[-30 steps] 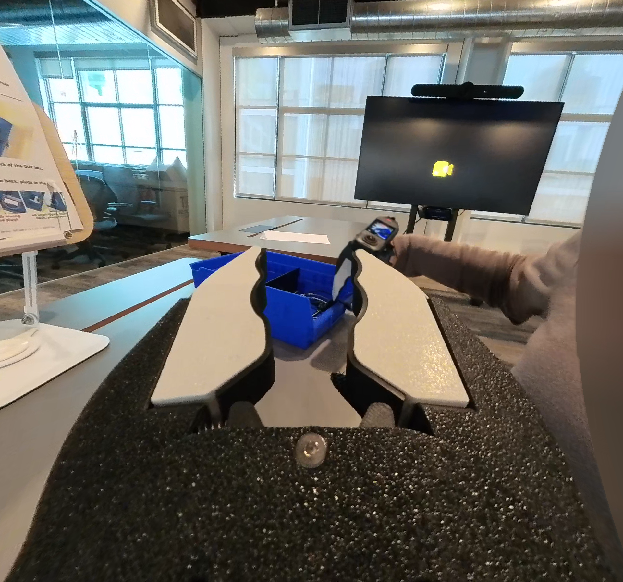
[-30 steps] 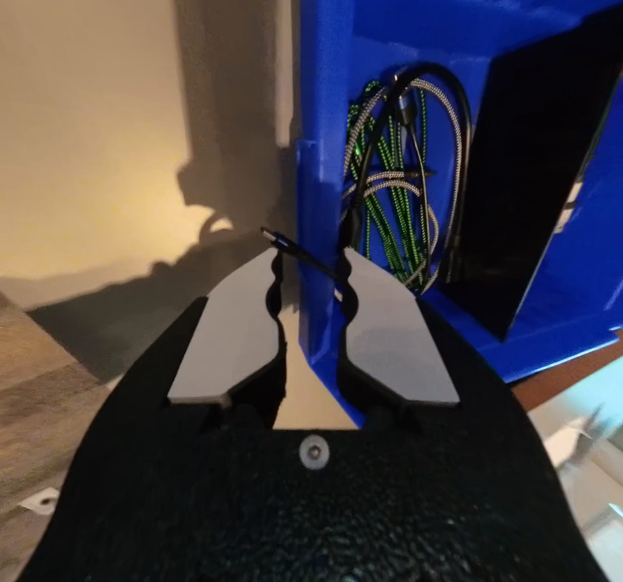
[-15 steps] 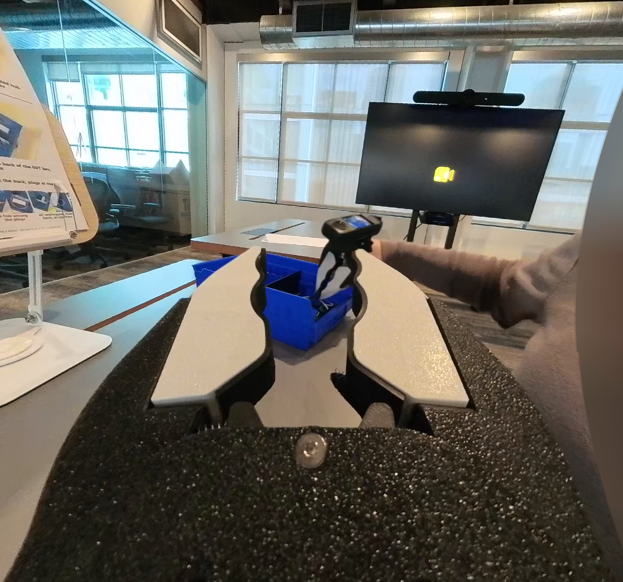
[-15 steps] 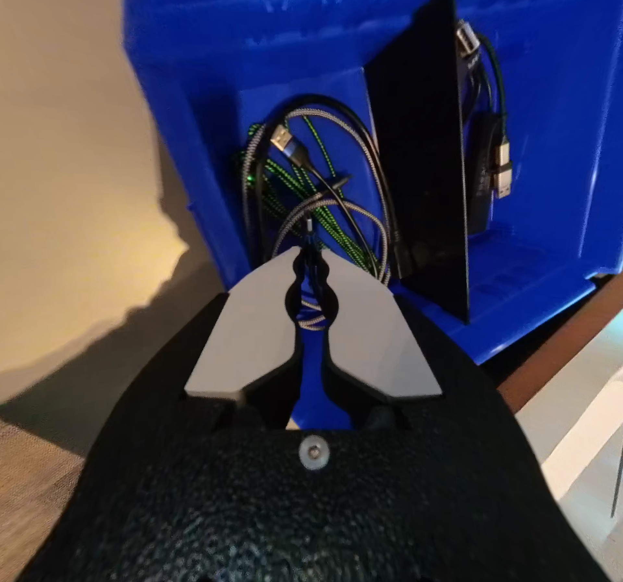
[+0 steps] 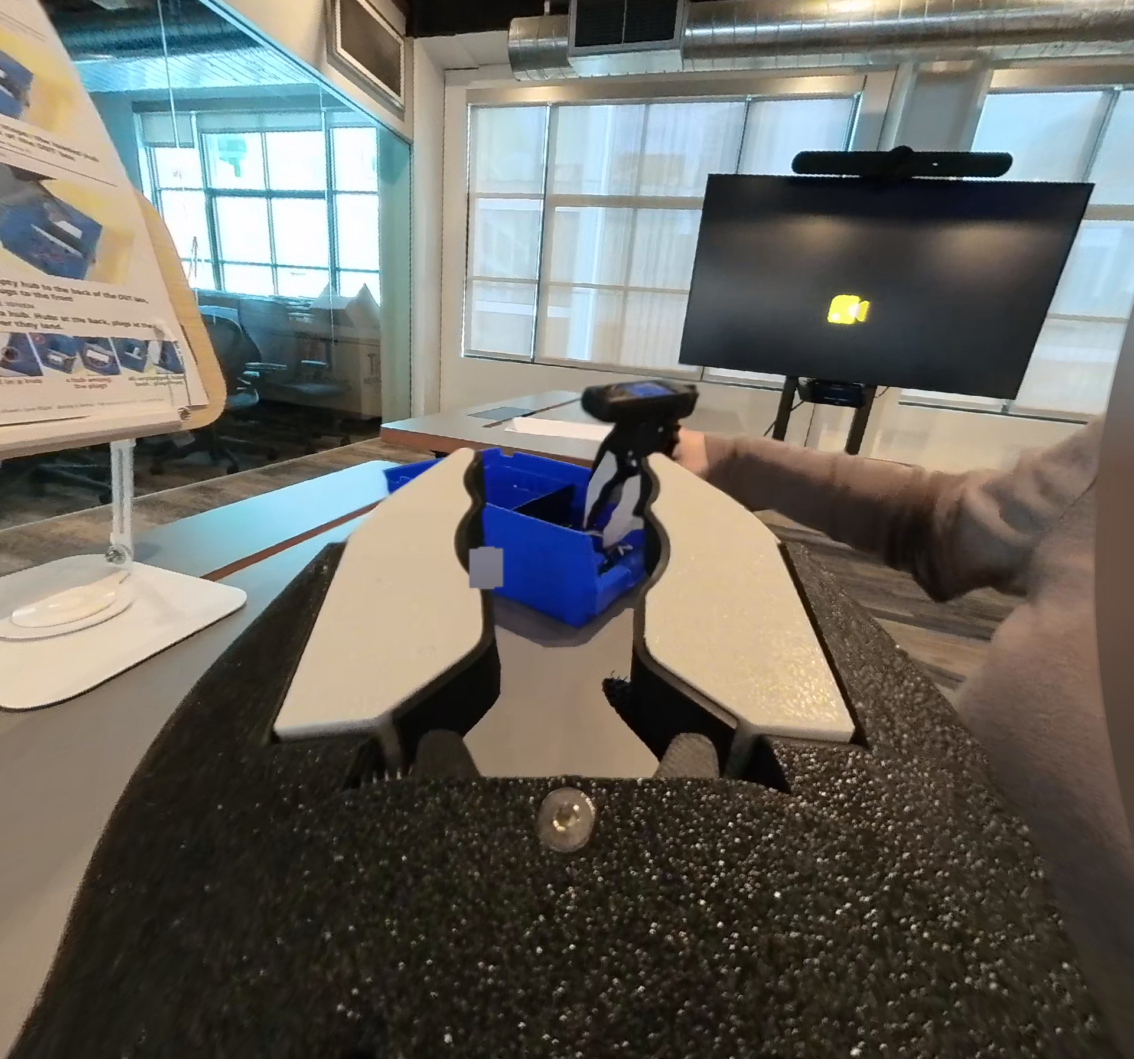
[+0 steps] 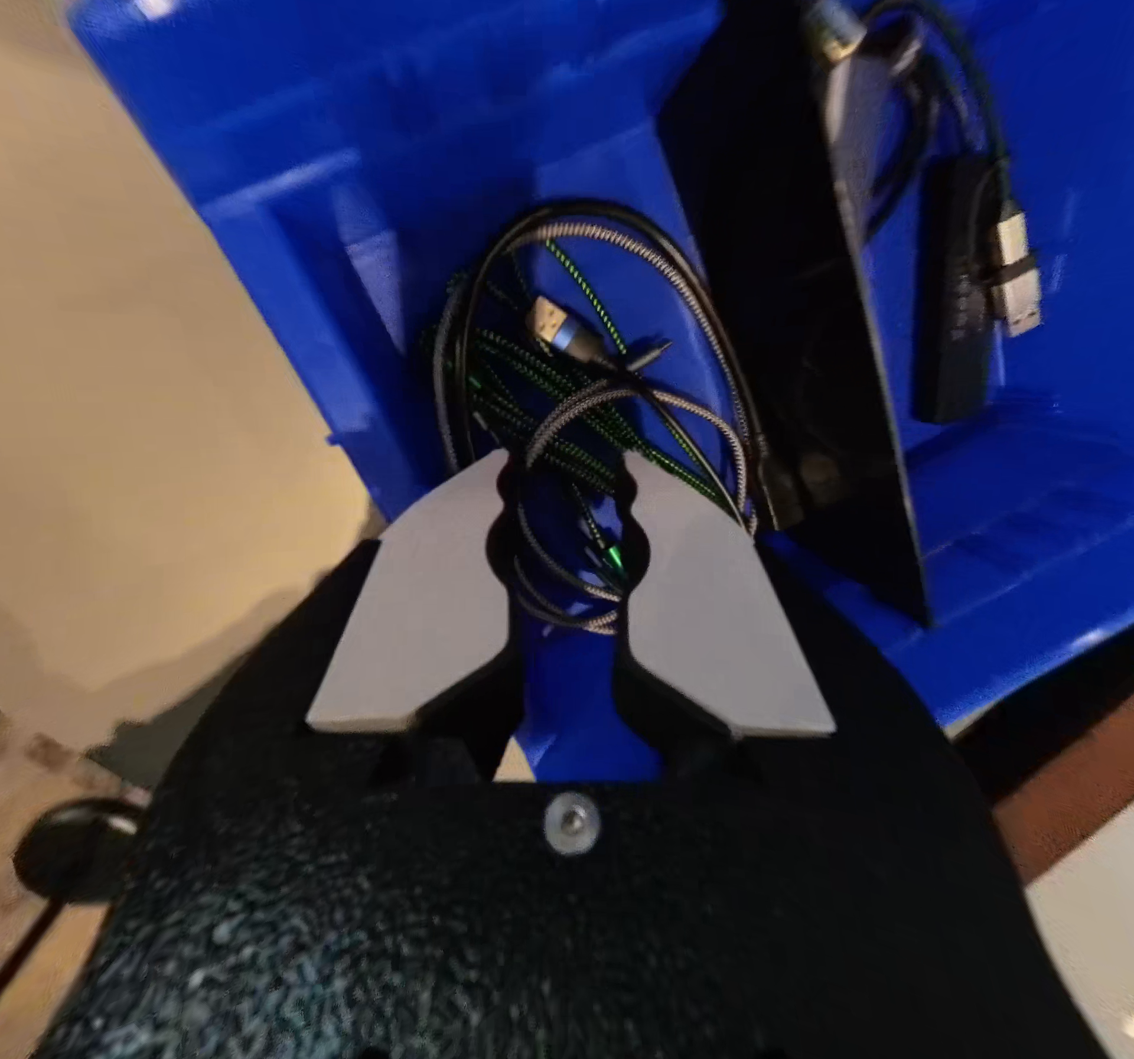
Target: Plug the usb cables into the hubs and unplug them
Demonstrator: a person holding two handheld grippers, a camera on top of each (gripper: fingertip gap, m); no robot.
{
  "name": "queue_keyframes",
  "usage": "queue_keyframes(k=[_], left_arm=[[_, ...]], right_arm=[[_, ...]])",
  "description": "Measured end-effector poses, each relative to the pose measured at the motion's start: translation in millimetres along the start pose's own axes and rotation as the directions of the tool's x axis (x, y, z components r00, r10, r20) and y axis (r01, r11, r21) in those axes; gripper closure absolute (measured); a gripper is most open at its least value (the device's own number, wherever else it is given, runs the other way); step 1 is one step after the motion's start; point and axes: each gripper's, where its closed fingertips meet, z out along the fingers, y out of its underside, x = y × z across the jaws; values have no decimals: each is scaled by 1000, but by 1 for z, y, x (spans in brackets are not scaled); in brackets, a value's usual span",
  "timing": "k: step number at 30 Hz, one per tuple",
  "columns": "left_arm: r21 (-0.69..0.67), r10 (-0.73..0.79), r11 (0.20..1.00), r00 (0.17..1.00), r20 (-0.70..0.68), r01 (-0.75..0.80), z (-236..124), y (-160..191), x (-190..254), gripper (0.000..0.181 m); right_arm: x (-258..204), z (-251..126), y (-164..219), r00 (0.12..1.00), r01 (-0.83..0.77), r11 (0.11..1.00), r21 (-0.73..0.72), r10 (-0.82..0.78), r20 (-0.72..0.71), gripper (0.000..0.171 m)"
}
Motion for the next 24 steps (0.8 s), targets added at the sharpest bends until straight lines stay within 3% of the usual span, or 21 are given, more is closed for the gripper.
queue_keyframes(k=[5, 10, 13, 16, 18, 20, 24], left_arm=[[-17, 15, 1000, 996, 86, -13, -1, 4, -14, 130], [-85, 117, 992, 944, 310, -95, -10, 15, -48, 125], [-121, 163, 985, 893, 419, -123, -21, 20, -67, 119], [-143, 165, 983, 873, 460, -110, -30, 19, -70, 112], [-184, 197, 975, 858, 474, -122, -38, 14, -64, 106], [-266, 286, 949, 813, 507, -168, -55, 7, -60, 99], [-436, 489, 863, 644, 588, -257, -117, -18, -51, 94]], right_arm=[[7, -48, -30, 993, -116, 931, 345, 120, 10, 124], [-12, -116, -96, 991, -104, 597, 795, 134, 28, 107], [-30, -134, -125, 988, -67, 425, 903, 156, 0, 104], [-56, -133, -158, 991, -75, 315, 946, 129, 36, 101], [-79, -127, -184, 994, -107, 283, 953, 61, 93, 95], [-99, -114, -207, 996, -84, 316, 945, -4, 90, 93], [-133, -88, -242, 992, 45, 393, 919, -128, 7, 92]])
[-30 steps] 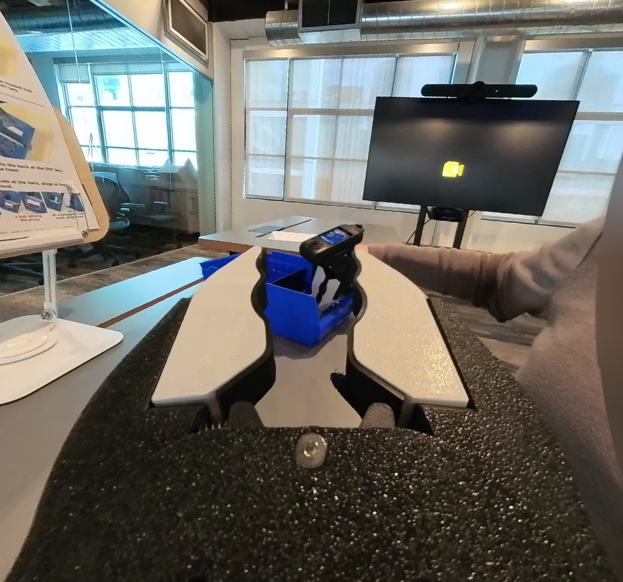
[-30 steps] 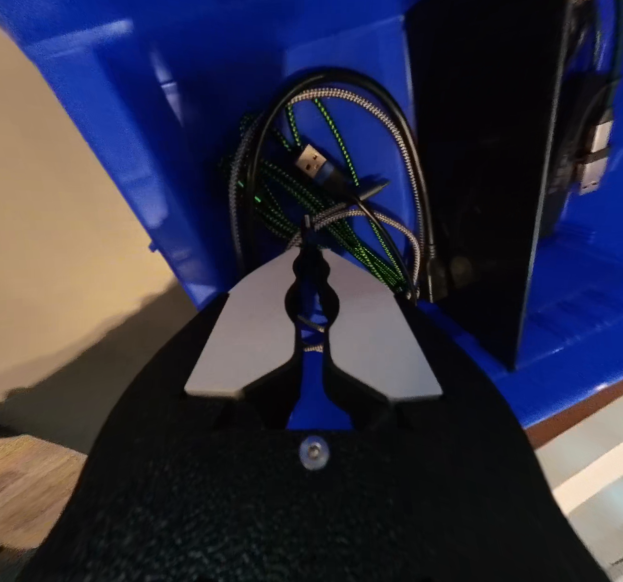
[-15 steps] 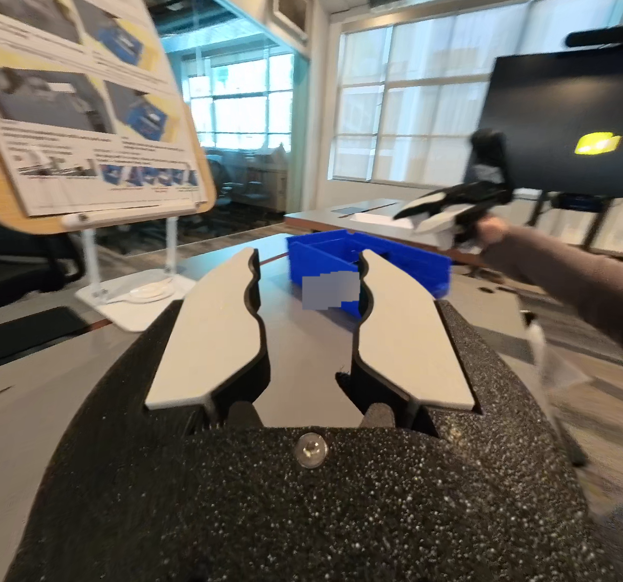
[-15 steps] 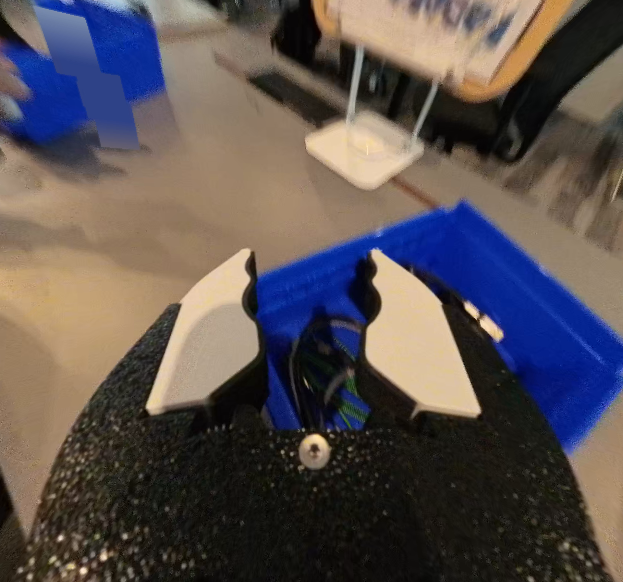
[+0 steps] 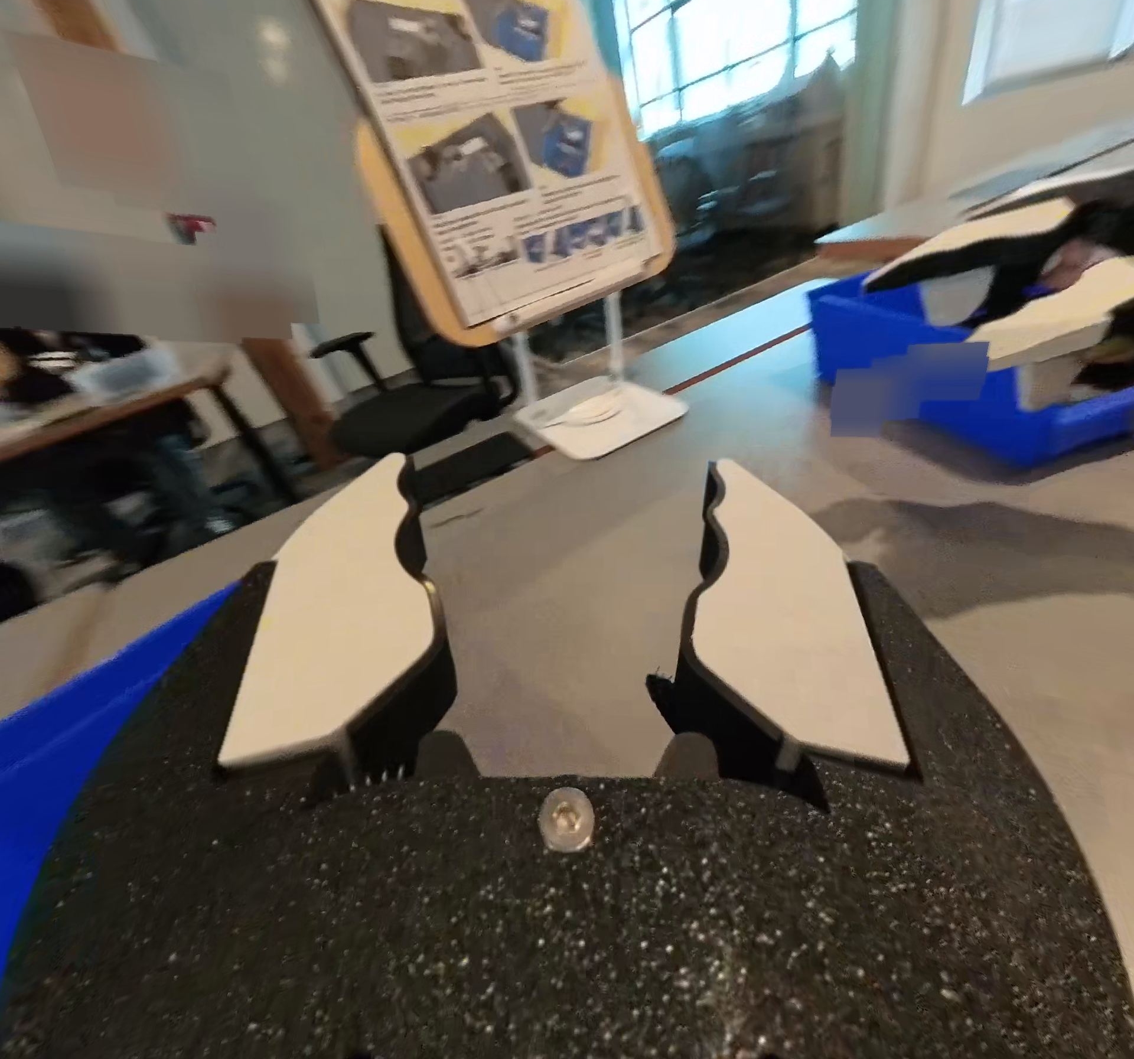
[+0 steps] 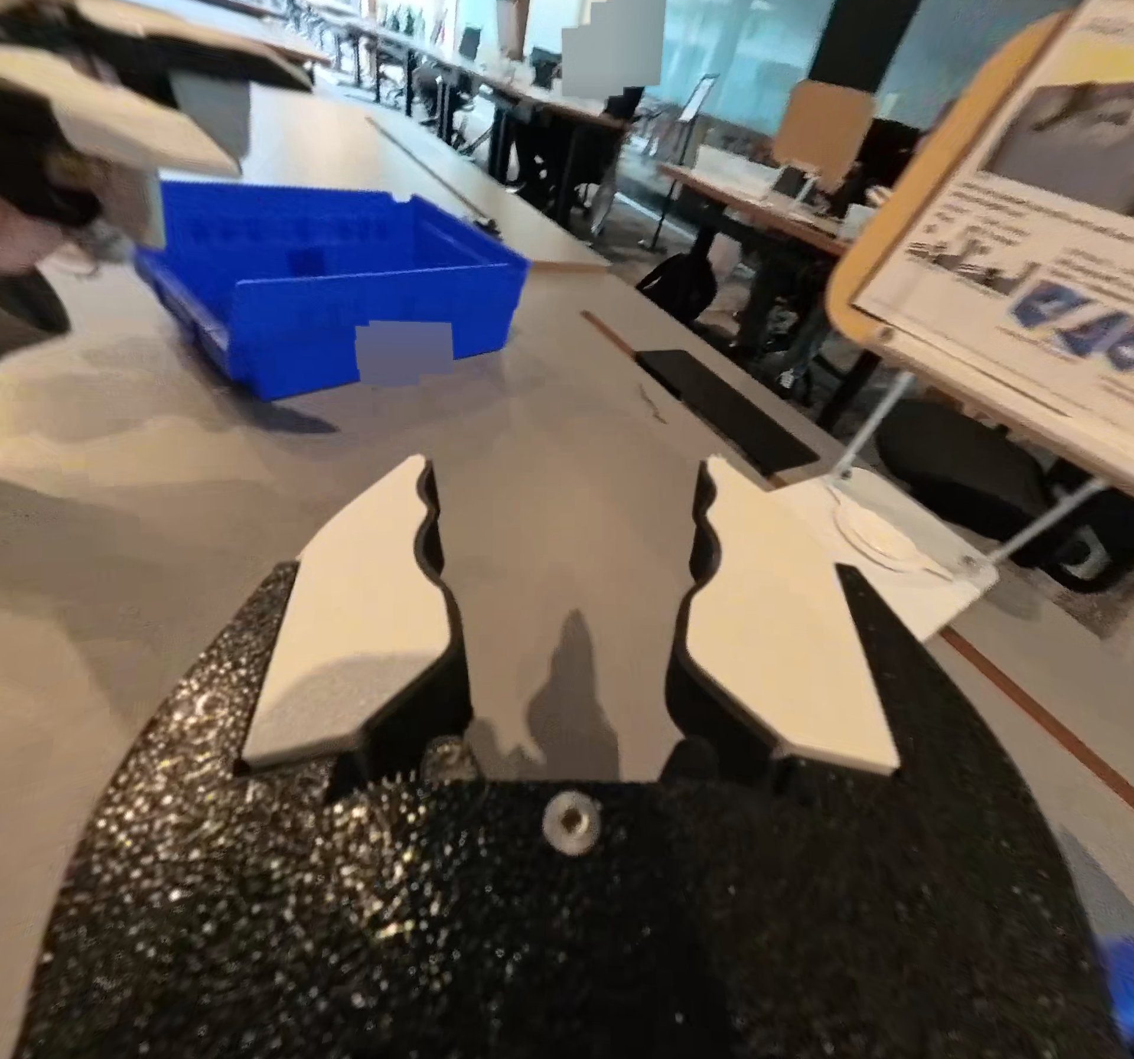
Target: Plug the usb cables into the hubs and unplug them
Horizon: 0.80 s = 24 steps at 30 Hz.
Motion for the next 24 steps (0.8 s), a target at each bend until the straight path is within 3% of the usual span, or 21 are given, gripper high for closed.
queue_keyframes(k=[3, 5, 11, 13, 15, 19, 24], left_arm=[[-35, 85, 996, 982, 167, -80, -46, -3, -51, 97], [-27, 64, 998, 963, 263, -59, -73, -13, -87, 97], [26, 6, 999, 914, 406, -18, -133, -11, -152, 101], [70, -34, 998, 908, 418, 5, -142, -7, -167, 103], [25, -78, 997, 905, 419, 74, -147, 5, -180, 96], [38, -115, 993, 885, 452, 110, -159, 19, -198, 96], [47, -146, 989, 874, 464, 141, -166, 30, -209, 96]], right_arm=[[-25, 29, 4, 997, 11, 1000, -16, -10, 83, 92], [-41, 48, 7, 992, 6, 1000, -20, -3, 123, 92], [-83, 103, -6, 987, -17, 998, 56, 8, 160, 93], [-92, 124, -15, 990, -52, 994, 92, 40, 133, 93], [-103, 147, -25, 984, -125, 987, 101, 111, 137, 94], [-124, 203, -34, 975, -166, 986, 2, 164, 149, 94], [-142, 273, -39, 938, -228, 939, -259, 283, 201, 95]])
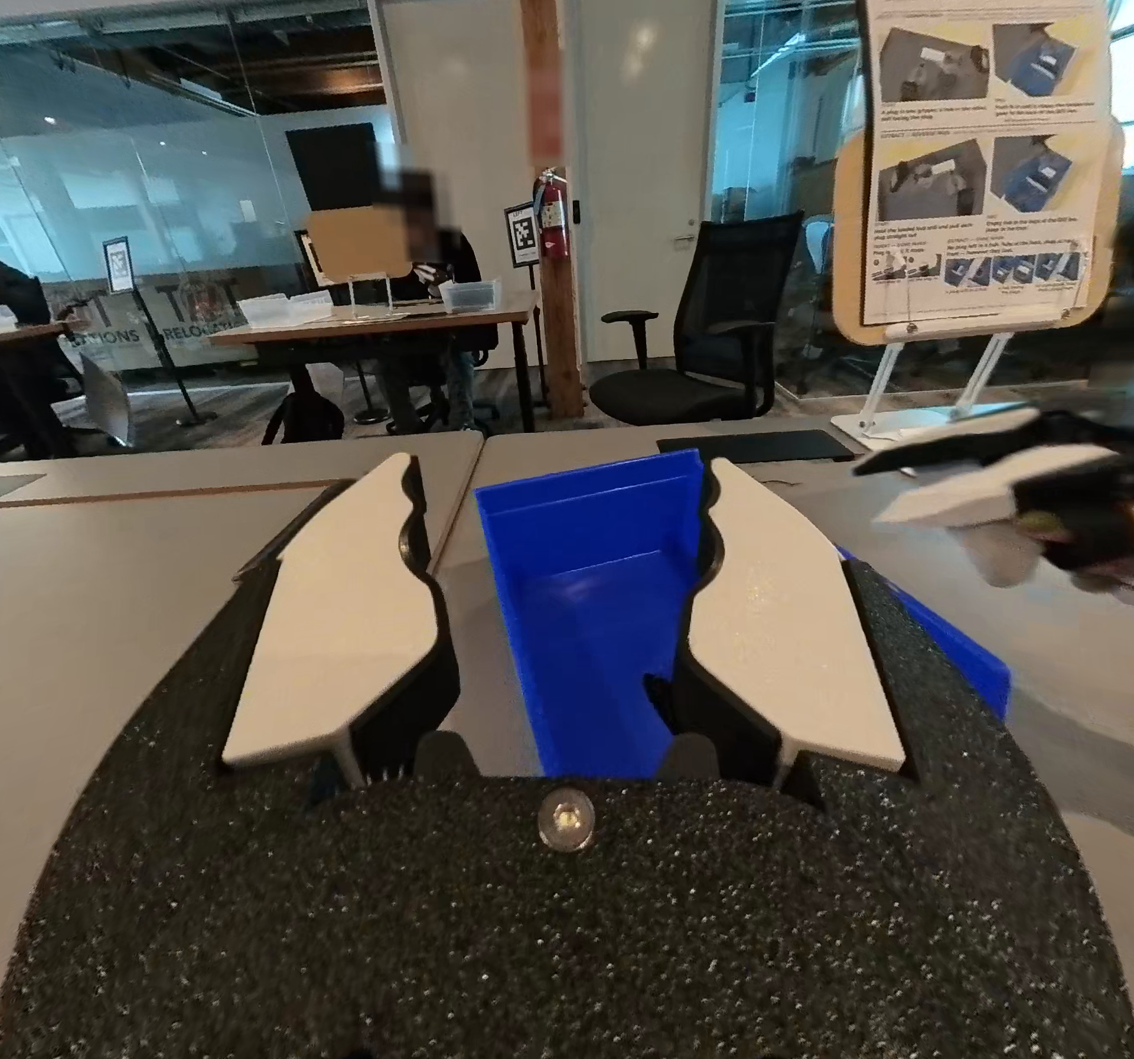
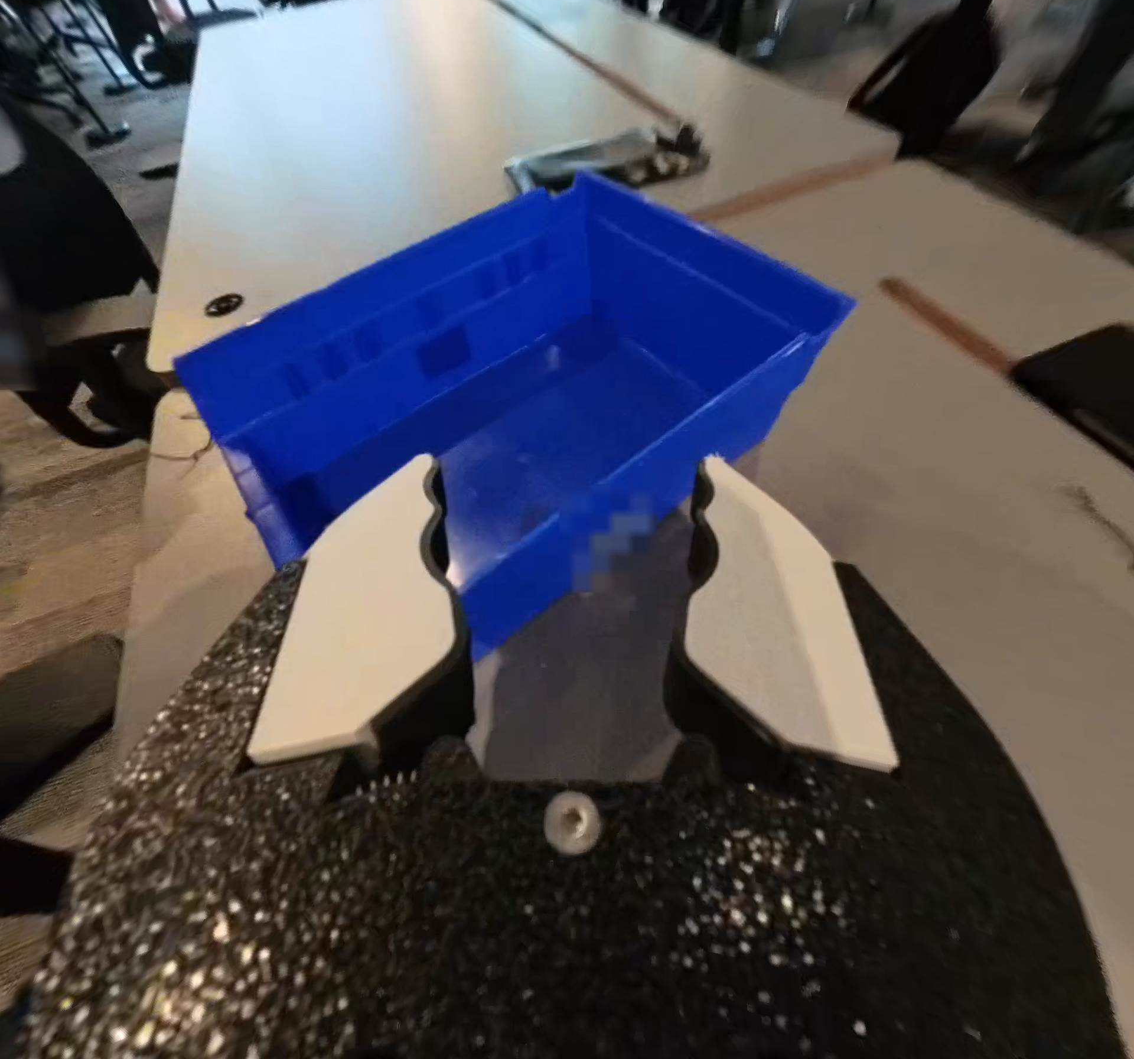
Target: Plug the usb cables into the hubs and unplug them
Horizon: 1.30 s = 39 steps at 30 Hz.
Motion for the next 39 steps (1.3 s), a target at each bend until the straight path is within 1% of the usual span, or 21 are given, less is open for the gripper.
queue_keyframes(k=[3, 5, 7, 8, 9, 10, 11, 12, 14, 17, 19, 21, 26, 28, 31, 33, 34, 36, 38, 39], left_arm=[[5, -18, 1000, 1000, -8, 18, 1, 2, -2, 96], [5, -24, 1000, 1000, -13, 24, 2, 3, -3, 95], [-2, -17, 1000, 1000, -8, 17, 3, 6, -4, 97], [-7, -11, 1000, 1000, -3, 11, 3, 7, -5, 97], [-13, -6, 1000, 1000, 1, 6, 4, 8, -5, 96], [-16, 0, 1000, 1000, 3, 0, 4, 9, -5, 96], [-19, 3, 1000, 1000, 3, -3, 4, 9, -5, 96], [-21, 6, 1000, 1000, 1, -6, 4, 9, -4, 97], [-19, 10, 1000, 1000, -6, -10, 5, 9, -1, 97], [-24, 19, 1000, 1000, -25, -19, 7, 9, 6, 97], [-30, 26, 999, 999, -37, -28, 9, 11, 10, 97], [-31, 23, 999, 998, -59, -25, 11, 12, 16, 98], [-50, 11, 999, 991, -133, -17, 25, 21, 42, 97], [-66, 19, 997, 985, -173, -31, 32, 27, 58, 97], [-75, 5, 997, 964, -265, -25, 40, 32, 90, 97], [-75, -21, 997, 945, -327, -4, 44, 33, 113, 97], [-72, -38, 997, 931, -362, 13, 45, 33, 126, 97], [-79, -54, 997, 902, -428, 23, 46, 35, 151, 97], [-90, -30, 996, 885, -465, -13, 47, 40, 169, 96], [-89, -9, 995, 882, -471, -37, 47, 41, 174, 96]], right_arm=[[13, 33, -1, 998, -62, 985, -163, 58, -32, 92], [20, 48, 7, 996, -80, 955, -287, 64, -64, 96], [26, 56, 16, 993, -79, 918, -388, 40, -107, 109], [27, 59, 20, 993, -85, 899, -430, 39, -115, 119], [27, 61, 22, 990, -104, 884, -457, 50, -128, 121], [30, 61, 22, 987, -119, 873, -472, 52, -152, 130], [36, 59, 23, 982, -115, 861, -495, 24, -186, 152], [43, 56, 25, 976, -88, 849, -521, -31, -215, 160], [49, 51, 27, 962, -79, 835, -545, -80, -262, 161], [54, 34, 33, 952, -69, 821, -567, -116, -285, 161], [62, 13, 41, 946, -103, 824, -557, -91, -310, 161], [76, -16, 51, 933, -154, 830, -536, -56, -355, 162], [115, -116, 90, 883, -263, 840, -475, 12, -469, 162], [128, -161, 107, 857, -308, 838, -450, 39, -515, 162], [149, -227, 132, 793, -368, 831, -417, 46, -608, 162], [161, -262, 146, 758, -399, 828, -394, 56, -650, 162], [165, -273, 149, 751, -401, 840, -366, 72, -657, 161], [168, -288, 146, 744, -369, 888, -275, 105, -659, 143], [165, -307, 127, 733, -290, 948, -130, 132, -667, 126], [165, -324, 116, 705, -240, 969, -62, 130, -698, 117]])
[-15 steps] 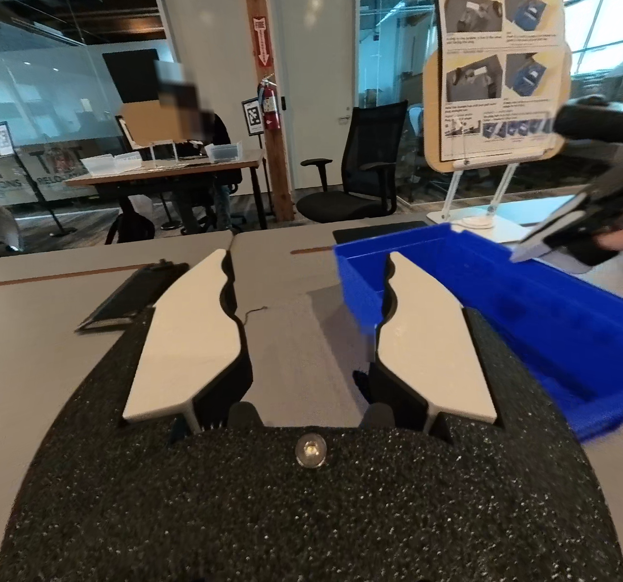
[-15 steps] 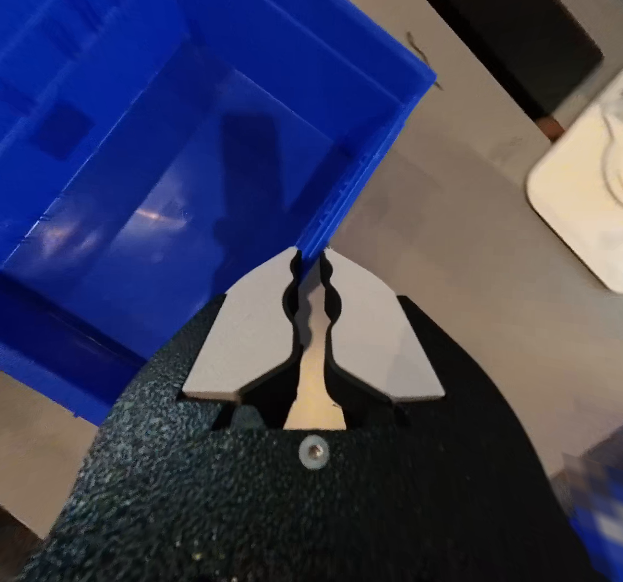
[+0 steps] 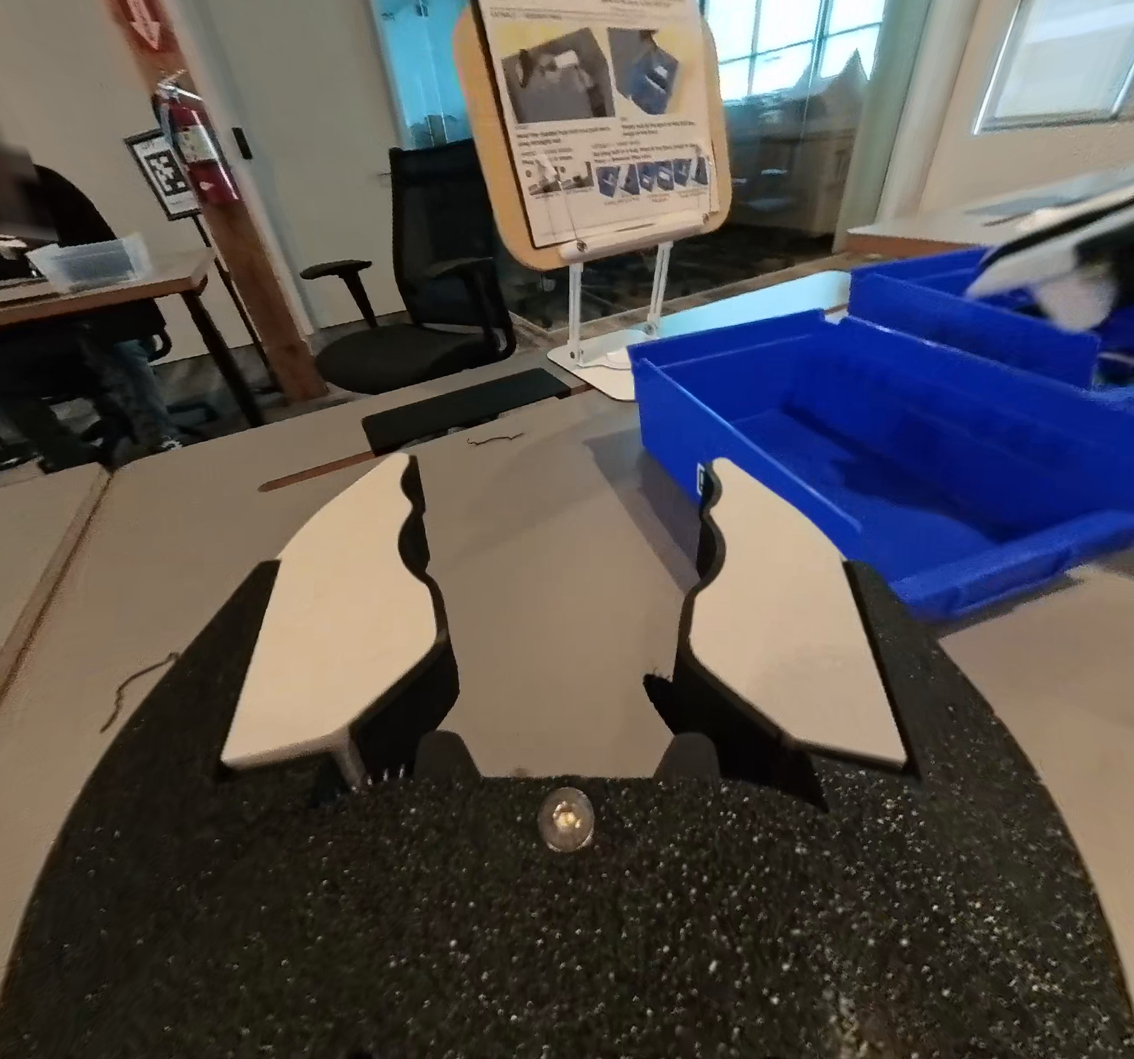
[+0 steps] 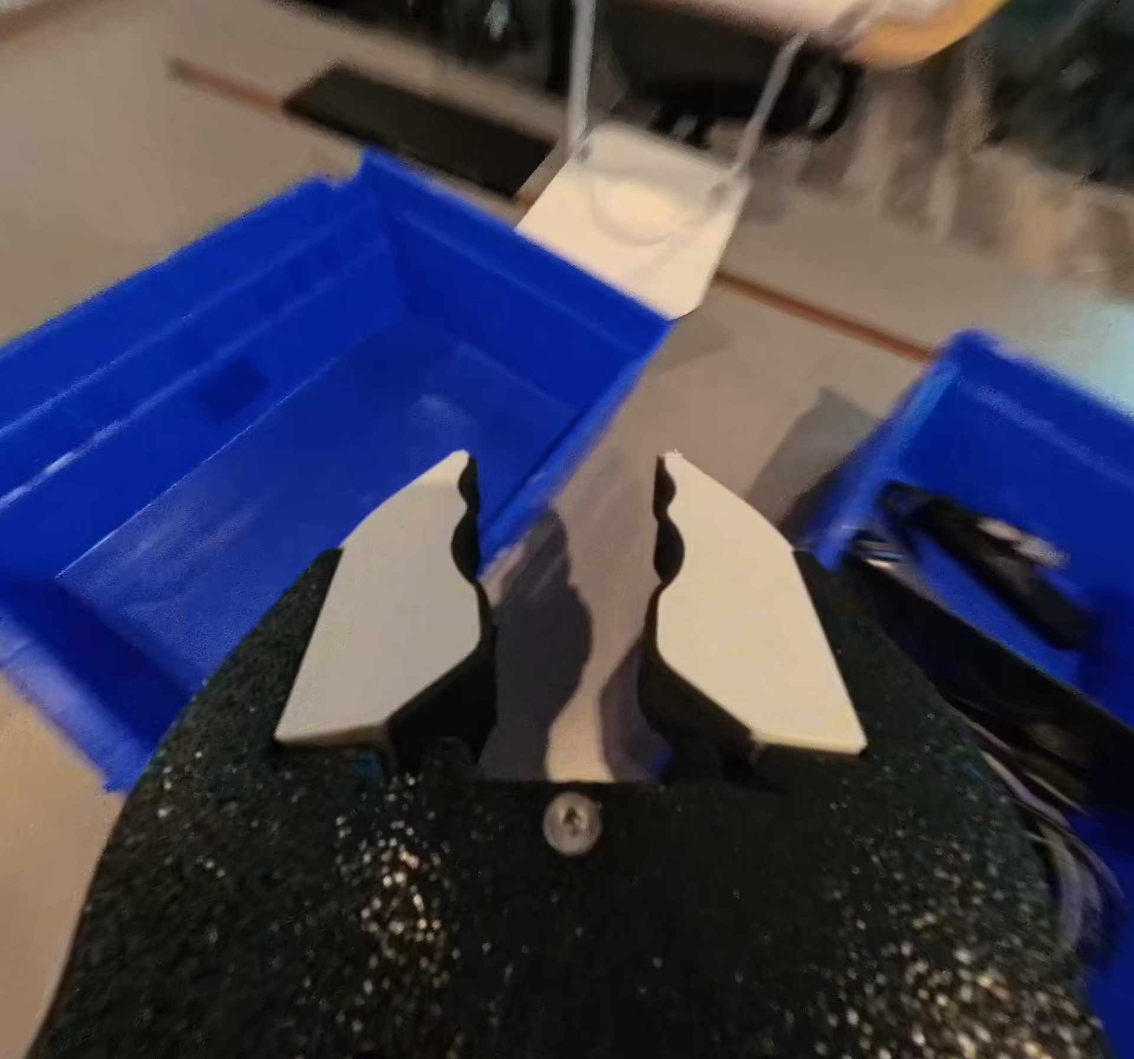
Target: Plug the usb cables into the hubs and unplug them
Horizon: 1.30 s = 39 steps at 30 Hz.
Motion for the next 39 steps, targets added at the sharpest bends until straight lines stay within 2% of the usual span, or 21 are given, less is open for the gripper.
queue_keyframes(k=[3, 5, 7, 9, 11, 13, 14, 17, 20, 22, 30, 32, 35, 37, 39], left_arm=[[-4, 34, 999, 999, -5, -34, 3, 1, 6, 96], [8, 8, 1000, 1000, -23, -8, 4, 0, 8, 96], [13, -20, 1000, 999, -31, 20, 4, 0, 7, 96], [14, -39, 999, 999, -30, 39, 3, 0, 4, 96], [22, -54, 998, 998, -30, 55, 1, -1, 1, 96], [29, -62, 998, 998, -28, 63, 0, -3, 0, 96], [29, -63, 998, 998, -26, 64, 0, -3, -1, 96], [25, -69, 997, 997, -23, 69, -1, -2, -4, 96], [27, -75, 997, 997, -23, 76, -2, -2, -5, 96], [29, -82, 996, 996, -27, 83, -1, -1, -6, 96], [3, -111, 994, 992, -60, 111, 5, 6, 0, 96], [2, -112, 994, 992, -63, 112, 5, 6, 1, 96], [-4, -120, 993, 990, -71, 120, 7, 8, 2, 96], [-8, -122, 993, 990, -71, 122, 8, 9, 2, 95], [-9, -126, 992, 989, -75, 125, 8, 10, 3, 96]], right_arm=[[70, -51, -9, 954, 37, 988, 149, 9, -300, 112], [128, -84, 5, 868, 33, 992, 125, 34, -496, 111], [183, -104, 29, 798, -49, 997, 64, 78, -597, 109], [227, -110, 57, 781, -171, 985, 16, 145, -608, 109], [255, -103, 80, 807, -275, 960, -49, 202, -555, 119], [273, -95, 98, 823, -311, 941, -131, 198, -532, 130], [280, -92, 106, 833, -311, 934, -177, 178, -524, 129], [280, -80, 133, 878, -343, 867, -362, 159, -451, 115], [264, -80, 161, 894, -408, 751, -519, 212, -395, 113], [260, -78, 172, 902, -397, 736, -548, 203, -380, 124], [259, -70, 202, 917, -366, 667, -650, 139, -374, 131], [256, -69, 202, 923, -357, 659, -662, 141, -358, 138], [250, -67, 200, 929, -356, 652, -670, 171, -327, 149], [244, -66, 198, 920, -392, 637, -663, 263, -292, 160], [241, -65, 198, 893, -446, 622, -644, 359, -271, 163]])
